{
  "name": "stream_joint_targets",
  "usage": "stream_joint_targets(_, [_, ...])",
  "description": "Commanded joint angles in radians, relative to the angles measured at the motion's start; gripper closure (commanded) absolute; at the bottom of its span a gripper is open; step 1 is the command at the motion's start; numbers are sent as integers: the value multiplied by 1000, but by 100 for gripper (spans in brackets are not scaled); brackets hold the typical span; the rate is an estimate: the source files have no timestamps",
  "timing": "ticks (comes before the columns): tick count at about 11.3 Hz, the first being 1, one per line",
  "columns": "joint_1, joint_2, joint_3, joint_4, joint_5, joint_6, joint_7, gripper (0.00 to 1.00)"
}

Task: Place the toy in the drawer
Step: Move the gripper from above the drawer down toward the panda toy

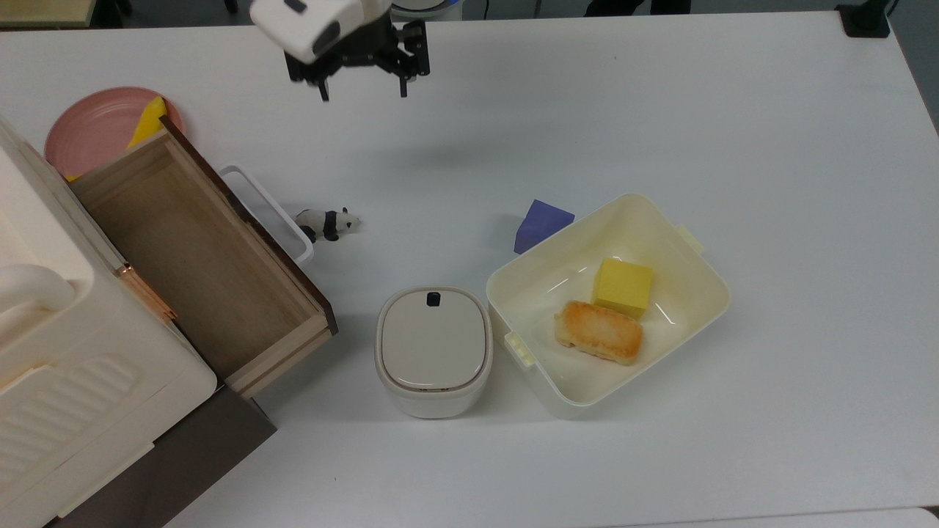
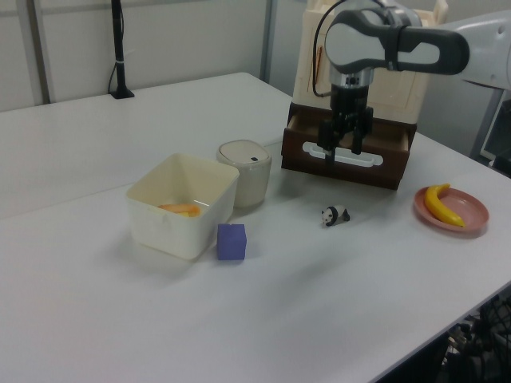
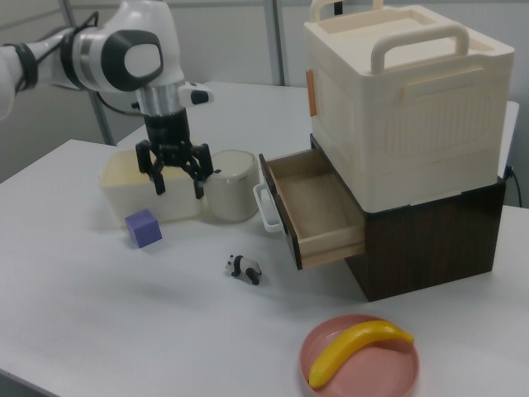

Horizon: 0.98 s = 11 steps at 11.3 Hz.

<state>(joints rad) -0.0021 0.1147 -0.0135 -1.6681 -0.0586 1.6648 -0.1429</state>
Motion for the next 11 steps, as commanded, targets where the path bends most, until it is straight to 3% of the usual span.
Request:
stream_joint_targets(1, [-6, -9, 3, -122, -131, 147, -292, 10])
stream_joint_targets(3, [5, -9, 4, -209, -246, 318, -395, 13])
stream_joint_targets(5, [7, 11, 3, -261, -311, 477, -477, 17])
stream_joint_targets(9, [17, 86, 3, -330, -455, 668, -480, 22])
stream_joint_targets(11, [17, 124, 4, -332, -515, 679, -481, 24])
